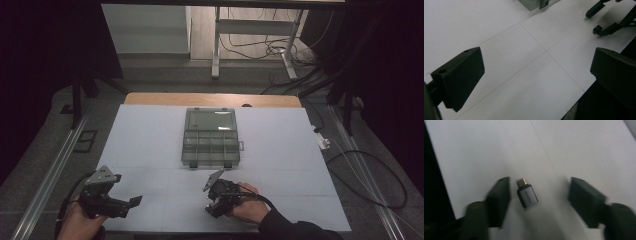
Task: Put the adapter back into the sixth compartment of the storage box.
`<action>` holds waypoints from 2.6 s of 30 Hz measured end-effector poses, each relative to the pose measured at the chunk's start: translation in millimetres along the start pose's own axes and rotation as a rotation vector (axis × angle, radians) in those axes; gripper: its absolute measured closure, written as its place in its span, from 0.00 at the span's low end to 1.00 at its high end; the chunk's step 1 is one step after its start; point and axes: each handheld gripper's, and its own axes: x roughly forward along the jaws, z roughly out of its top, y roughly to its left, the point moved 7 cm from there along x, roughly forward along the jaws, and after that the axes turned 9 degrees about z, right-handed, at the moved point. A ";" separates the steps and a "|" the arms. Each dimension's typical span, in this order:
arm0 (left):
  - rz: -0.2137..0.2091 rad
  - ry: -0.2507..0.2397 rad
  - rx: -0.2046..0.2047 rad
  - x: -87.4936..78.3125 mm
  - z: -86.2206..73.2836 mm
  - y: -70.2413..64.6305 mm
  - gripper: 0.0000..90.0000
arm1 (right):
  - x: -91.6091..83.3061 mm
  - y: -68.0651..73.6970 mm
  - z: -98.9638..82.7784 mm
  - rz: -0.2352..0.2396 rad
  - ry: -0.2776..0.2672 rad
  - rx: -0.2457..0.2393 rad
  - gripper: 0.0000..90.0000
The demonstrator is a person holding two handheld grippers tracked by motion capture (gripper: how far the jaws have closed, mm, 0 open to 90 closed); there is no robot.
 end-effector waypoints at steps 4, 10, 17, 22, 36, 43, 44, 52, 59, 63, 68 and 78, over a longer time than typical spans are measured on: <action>0.000 0.000 0.001 -0.1 0.0 0.0 0.00 | -3.2 1.8 -0.9 0.020 0.014 -0.026 0.74; 0.000 0.000 -0.001 0.1 0.0 -0.1 0.00 | -3.5 3.8 -0.8 0.035 0.025 -0.024 0.84; 0.000 0.000 -0.003 0.1 0.0 0.1 0.00 | -6.5 2.7 0.8 0.046 0.006 0.004 0.84; -0.001 0.000 -0.006 -0.1 -0.1 0.6 0.00 | -14.3 0.4 5.5 0.044 -0.050 0.018 0.84; -0.001 0.002 -0.013 0.5 0.1 1.0 0.01 | -29.2 -10.9 12.5 0.048 -0.131 0.057 0.84; -0.003 0.003 -0.014 0.6 0.0 1.2 0.01 | -33.5 -15.7 16.0 0.048 -0.160 0.071 0.84; -0.002 0.003 -0.014 0.5 0.0 1.3 0.01 | -34.4 -16.8 17.0 0.047 -0.166 0.073 0.84; -0.003 0.003 -0.014 0.5 0.0 1.4 0.01 | -39.8 -24.0 24.5 0.046 -0.211 0.093 0.84; -0.002 0.002 -0.014 0.5 0.0 1.2 0.01 | -44.4 -32.1 29.5 0.032 -0.242 0.105 0.84; -0.002 0.003 -0.014 0.5 0.0 1.4 0.01 | -47.6 -37.3 33.6 0.025 -0.263 0.116 0.84; -0.002 0.003 -0.014 0.5 0.0 1.4 0.01 | -49.1 -43.4 37.5 0.013 -0.275 0.122 0.84; -0.003 0.003 -0.013 0.6 0.0 1.2 0.01 | -48.5 -57.0 45.0 -0.009 -0.295 0.139 0.84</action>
